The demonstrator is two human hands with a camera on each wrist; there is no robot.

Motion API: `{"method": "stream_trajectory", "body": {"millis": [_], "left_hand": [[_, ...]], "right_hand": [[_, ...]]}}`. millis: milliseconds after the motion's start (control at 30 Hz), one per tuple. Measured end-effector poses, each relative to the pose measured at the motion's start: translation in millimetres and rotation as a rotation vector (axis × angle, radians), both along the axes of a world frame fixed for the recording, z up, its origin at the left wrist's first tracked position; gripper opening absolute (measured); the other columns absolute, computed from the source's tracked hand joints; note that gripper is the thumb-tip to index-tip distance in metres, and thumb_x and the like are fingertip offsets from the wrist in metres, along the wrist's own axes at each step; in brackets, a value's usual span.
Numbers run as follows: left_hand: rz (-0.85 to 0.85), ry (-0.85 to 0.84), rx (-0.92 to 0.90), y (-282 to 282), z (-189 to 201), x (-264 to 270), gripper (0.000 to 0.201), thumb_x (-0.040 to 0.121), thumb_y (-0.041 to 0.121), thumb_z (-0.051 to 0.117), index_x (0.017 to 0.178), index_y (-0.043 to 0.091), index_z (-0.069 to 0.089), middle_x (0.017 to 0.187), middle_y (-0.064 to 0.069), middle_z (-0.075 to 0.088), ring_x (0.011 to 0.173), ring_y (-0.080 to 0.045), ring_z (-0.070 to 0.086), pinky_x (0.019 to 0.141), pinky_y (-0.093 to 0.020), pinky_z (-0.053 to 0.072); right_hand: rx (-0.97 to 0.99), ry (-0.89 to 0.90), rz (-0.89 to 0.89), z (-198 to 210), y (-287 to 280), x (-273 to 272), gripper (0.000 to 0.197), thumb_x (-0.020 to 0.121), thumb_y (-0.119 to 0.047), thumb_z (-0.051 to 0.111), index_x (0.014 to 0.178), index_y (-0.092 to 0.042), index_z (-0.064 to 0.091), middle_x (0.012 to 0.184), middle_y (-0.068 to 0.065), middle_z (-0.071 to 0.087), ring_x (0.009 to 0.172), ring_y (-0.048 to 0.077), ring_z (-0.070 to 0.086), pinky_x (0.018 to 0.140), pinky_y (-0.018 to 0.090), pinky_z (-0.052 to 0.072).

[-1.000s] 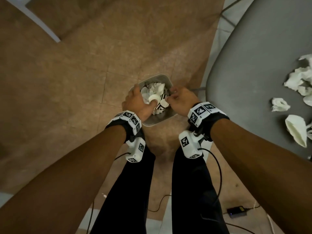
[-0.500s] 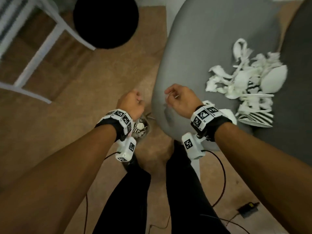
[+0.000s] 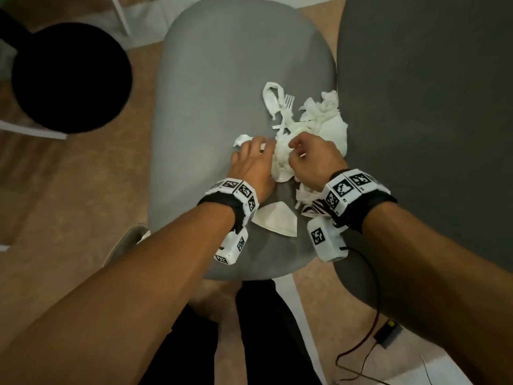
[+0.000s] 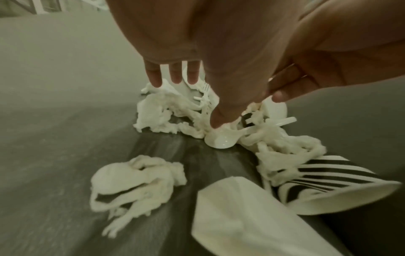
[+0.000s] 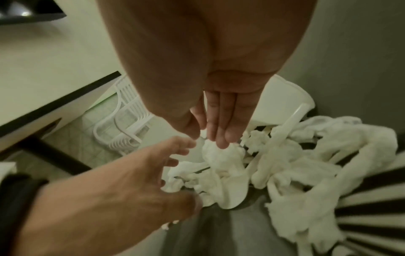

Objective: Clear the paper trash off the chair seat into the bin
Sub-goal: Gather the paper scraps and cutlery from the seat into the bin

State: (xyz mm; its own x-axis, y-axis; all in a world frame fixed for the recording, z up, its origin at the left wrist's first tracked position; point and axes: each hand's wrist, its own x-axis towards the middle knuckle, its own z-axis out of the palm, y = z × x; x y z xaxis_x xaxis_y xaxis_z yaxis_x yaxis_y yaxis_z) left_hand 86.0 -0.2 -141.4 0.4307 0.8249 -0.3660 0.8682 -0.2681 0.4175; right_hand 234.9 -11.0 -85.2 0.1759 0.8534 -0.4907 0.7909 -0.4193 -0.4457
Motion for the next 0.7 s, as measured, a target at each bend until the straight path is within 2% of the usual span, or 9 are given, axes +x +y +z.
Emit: {"method": "stream_trajectory", "body": {"millis": [67,100,167,233,333,400,467,567,700], "left_hand": [[-0.04,0.11,-0.046,11.1,-13.9,-3.2,0.084,0.078,0.019,0.07,0.149,0.029,0.027,0.156,-0.005,0.023,0.14,-0.033,0.025,0.107,-0.05,0.03],[-0.059,0.153,-0.064,15.4,-20.5,-8.5,0.078,0.08,0.02,0.068,0.147,0.031,0.03,0.155,-0.004,0.025,0.138,-0.034,0.027,0.104,-0.05,0.032],[-0.016,0.127,-0.127,21.8,-30.6,-23.7,0.049,0.086,0.021,0.062,0.132,0.031,0.048,0.139,-0.005,0.04,0.126,-0.035,0.041,0.093,-0.043,0.039],[-0.003,0.087,-0.165,24.6,-32.4,-38.6,0.026,0.085,0.011,0.059,0.109,0.023,0.062,0.116,-0.008,0.051,0.108,-0.036,0.053,0.079,-0.034,0.041],[-0.008,0.07,-0.115,21.1,-25.0,-55.6,0.018,0.088,0.003,0.053,0.089,0.007,0.071,0.099,-0.014,0.055,0.092,-0.036,0.057,0.071,-0.033,0.039],[0.063,0.027,-0.102,15.7,-19.3,-64.4,0.022,0.091,0.005,0.046,0.084,0.002,0.067,0.091,-0.01,0.051,0.088,-0.031,0.054,0.07,-0.031,0.039],[0.136,0.006,-0.101,11.7,-15.5,-72.2,0.022,0.091,0.007,0.044,0.083,-0.001,0.063,0.089,-0.007,0.048,0.084,-0.025,0.049,0.072,-0.029,0.038],[0.233,-0.021,-0.096,7.8,-13.9,-81.7,0.021,0.089,0.006,0.043,0.082,-0.001,0.061,0.087,-0.008,0.049,0.081,-0.023,0.047,0.073,-0.029,0.038],[0.343,-0.086,-0.089,-3.6,-11.4,-98.3,0.02,0.088,0.004,0.042,0.076,0.003,0.058,0.086,-0.008,0.051,0.079,-0.024,0.049,0.071,-0.03,0.038]], "right_hand": [[-0.053,-0.06,0.12,-8.6,3.8,7.7,0.043,0.089,-0.023,0.061,0.131,-0.018,0.055,0.13,0.008,0.06,0.117,0.028,0.06,0.098,0.04,0.049],[-0.063,-0.085,0.171,-12.8,4.9,9.8,0.049,0.088,-0.022,0.063,0.135,-0.017,0.052,0.136,0.009,0.054,0.121,0.03,0.056,0.101,0.042,0.048],[-0.046,-0.12,0.239,-20.2,6.2,11.9,0.06,0.085,-0.02,0.067,0.141,-0.016,0.045,0.145,0.009,0.043,0.127,0.032,0.05,0.102,0.046,0.048],[-0.021,-0.151,0.303,-27.9,6.8,10.8,0.073,0.082,-0.022,0.072,0.146,-0.016,0.038,0.152,0.007,0.035,0.131,0.033,0.046,0.102,0.047,0.049],[-0.016,-0.242,0.429,-39.6,8.5,2.9,0.087,0.076,-0.027,0.078,0.149,-0.019,0.031,0.157,0.007,0.03,0.131,0.035,0.042,0.099,0.047,0.049],[-0.036,-0.361,0.52,-49.0,10.8,-4.9,0.082,0.075,-0.027,0.077,0.145,-0.022,0.035,0.151,0.008,0.037,0.126,0.035,0.044,0.094,0.047,0.05],[-0.037,-0.436,0.578,-56.2,13.4,-11.6,0.068,0.077,-0.018,0.075,0.138,-0.023,0.045,0.139,0.01,0.045,0.119,0.035,0.047,0.088,0.046,0.051],[-0.046,-0.385,0.602,-57.8,17.2,-19.0,0.041,0.089,-0.005,0.06,0.126,-0.021,0.06,0.123,0.01,0.055,0.115,0.036,0.051,0.083,0.044,0.051],[0.035,-0.29,0.603,-51.3,16.7,-32.7,0.032,0.091,-0.003,0.052,0.117,-0.016,0.064,0.111,0.012,0.06,0.106,0.038,0.057,0.08,0.045,0.055]]}}
